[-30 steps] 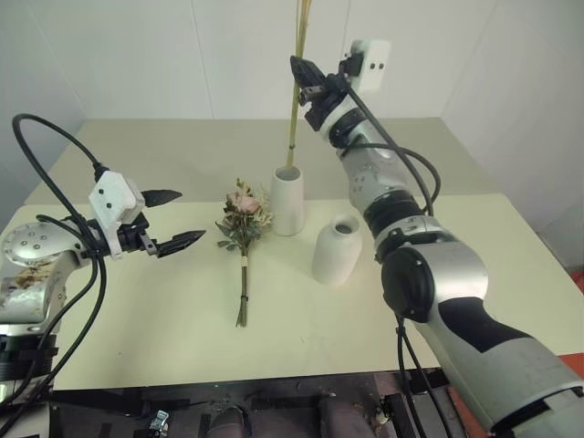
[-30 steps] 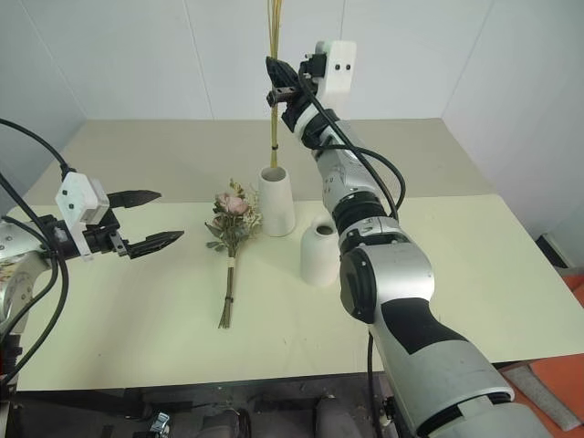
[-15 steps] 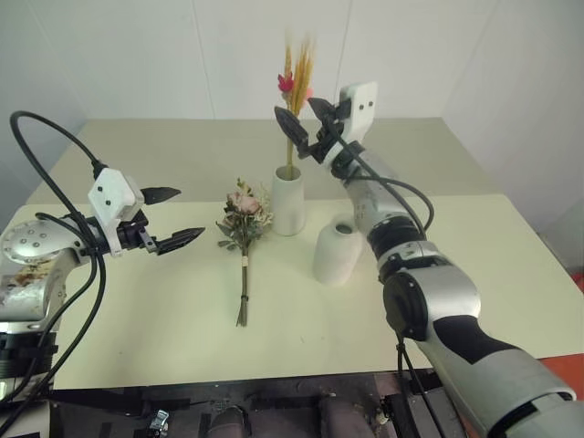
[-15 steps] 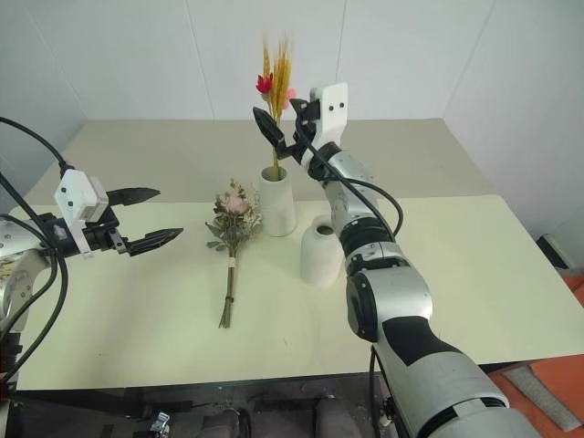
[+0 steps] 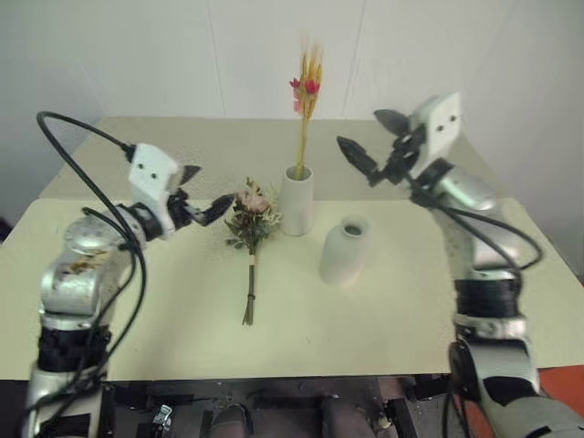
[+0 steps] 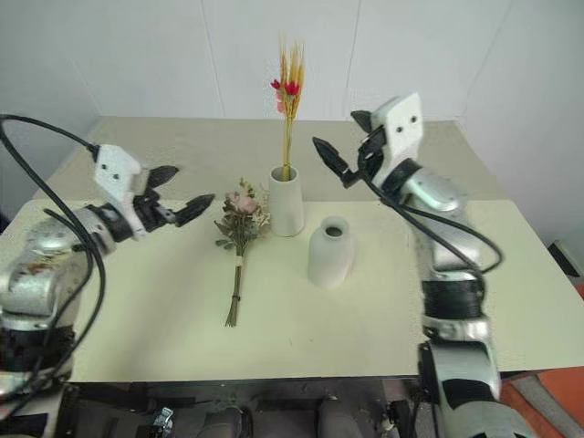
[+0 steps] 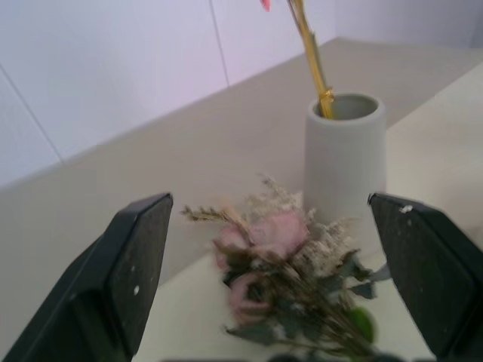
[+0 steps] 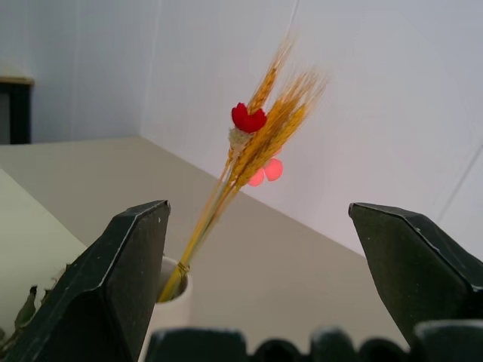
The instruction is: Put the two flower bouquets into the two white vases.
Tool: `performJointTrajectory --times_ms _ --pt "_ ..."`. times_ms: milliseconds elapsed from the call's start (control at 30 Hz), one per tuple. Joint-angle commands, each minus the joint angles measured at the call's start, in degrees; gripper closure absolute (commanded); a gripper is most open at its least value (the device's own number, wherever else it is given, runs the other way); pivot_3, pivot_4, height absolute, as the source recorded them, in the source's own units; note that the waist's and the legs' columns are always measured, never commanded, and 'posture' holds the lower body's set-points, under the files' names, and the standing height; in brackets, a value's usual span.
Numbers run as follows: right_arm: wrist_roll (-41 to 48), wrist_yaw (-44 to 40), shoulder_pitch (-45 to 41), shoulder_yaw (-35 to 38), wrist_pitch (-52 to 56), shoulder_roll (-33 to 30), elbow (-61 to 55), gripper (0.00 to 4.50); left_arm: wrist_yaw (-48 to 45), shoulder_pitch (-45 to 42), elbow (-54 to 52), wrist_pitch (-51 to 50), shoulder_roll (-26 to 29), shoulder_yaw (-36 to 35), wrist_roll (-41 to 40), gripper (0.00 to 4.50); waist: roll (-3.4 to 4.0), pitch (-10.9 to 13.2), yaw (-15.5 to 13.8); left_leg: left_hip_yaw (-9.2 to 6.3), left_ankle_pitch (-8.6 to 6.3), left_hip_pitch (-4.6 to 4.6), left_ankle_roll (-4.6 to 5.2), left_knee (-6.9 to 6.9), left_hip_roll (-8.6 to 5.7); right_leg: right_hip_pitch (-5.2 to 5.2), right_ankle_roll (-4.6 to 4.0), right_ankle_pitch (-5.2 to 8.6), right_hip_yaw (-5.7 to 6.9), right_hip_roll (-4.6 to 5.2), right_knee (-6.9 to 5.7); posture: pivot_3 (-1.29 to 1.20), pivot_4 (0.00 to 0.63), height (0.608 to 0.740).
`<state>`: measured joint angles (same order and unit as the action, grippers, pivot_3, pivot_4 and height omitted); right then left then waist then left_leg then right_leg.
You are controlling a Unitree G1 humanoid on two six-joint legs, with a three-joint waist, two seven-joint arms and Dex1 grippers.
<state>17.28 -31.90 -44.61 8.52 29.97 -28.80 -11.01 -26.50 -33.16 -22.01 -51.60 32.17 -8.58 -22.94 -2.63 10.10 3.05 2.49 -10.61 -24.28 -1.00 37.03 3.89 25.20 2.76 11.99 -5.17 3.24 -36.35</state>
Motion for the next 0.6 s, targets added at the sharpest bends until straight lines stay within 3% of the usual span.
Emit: performJointTrajectory --times_ms 33,100,167,267,367,467,600 --pt "4.3 -0.6 3.4 6.2 8.0 -6.0 -8.5 0.04 8.1 -7.2 -1.7 -24.7 -2.9 -0.5 -1.0 0.0 -0.02 0.0 -0.4 -0.04 0.0 0.06 0.0 0.01 -0.01 -0.04 0.01 0.0 0.0 -0.03 0.0 0.0 0.15 0.74" --pt "6.0 -1.1 5.8 9.2 11.0 -9.6 -10.0 0.04 10.6 -10.8 -0.2 -35.7 -3.7 1.9 -0.1 0.0 -0.03 0.0 -0.5 -0.22 0.02 0.12 0.01 0.03 -0.08 -0.14 0.42 0.24 0.02 -0.07 0.04 0.0 0.15 0.74" --pt "8.3 -1.7 7.6 12.1 14.4 -12.6 -10.3 0.04 12.7 -12.4 2.1 -40.2 -3.6 4.3 -0.4 0.0 -0.02 0.0 -0.4 -0.27 0.02 0.22 0.01 0.02 -0.15 -0.22 0.43 0.25 0.01 -0.07 0.05 0.0 0.15 0.74" --pt "11.9 -3.9 11.3 16.8 21.2 -18.7 -10.5 0.04 14.3 -13.2 4.5 -40.9 -3.9 4.9 -3.4 0.0 -0.02 0.0 -0.3 -0.31 0.02 0.24 0.01 -0.03 -0.18 -0.2 0.4 0.26 -0.06 -0.07 0.07 0.0 0.15 0.74" --pt "15.1 -11.5 20.0 21.4 21.1 -24.0 -13.0 0.04 15.7 -13.2 7.7 -40.9 -5.1 4.5 -6.8 0.0 -0.02 0.0 -0.7 -0.38 0.01 0.14 0.01 -0.06 -0.17 -0.13 0.29 0.26 -0.03 -0.1 0.1 0.0 0.15 0.74" --pt "16.9 -17.4 28.9 25.7 18.0 -25.8 -14.9 0.04 17.6 -12.6 9.6 -40.9 -6.5 5.8 -8.7 0.0 -0.04 0.0 -0.7 -0.42 0.01 0.1 0.02 -0.03 -0.24 -0.17 0.34 0.29 -0.01 -0.06 0.15 0.0 0.15 0.74" --pt "16.9 -19.1 34.5 28.3 17.0 -26.8 -15.6 0.04 19.6 -13.1 12.6 -40.9 -8.6 7.5 -8.7 0.0 -0.04 0.0 -0.5 -0.45 0.01 0.17 0.01 0.06 -0.39 -0.25 0.5 0.25 -0.08 0.02 0.16 0.0 0.15 0.74"
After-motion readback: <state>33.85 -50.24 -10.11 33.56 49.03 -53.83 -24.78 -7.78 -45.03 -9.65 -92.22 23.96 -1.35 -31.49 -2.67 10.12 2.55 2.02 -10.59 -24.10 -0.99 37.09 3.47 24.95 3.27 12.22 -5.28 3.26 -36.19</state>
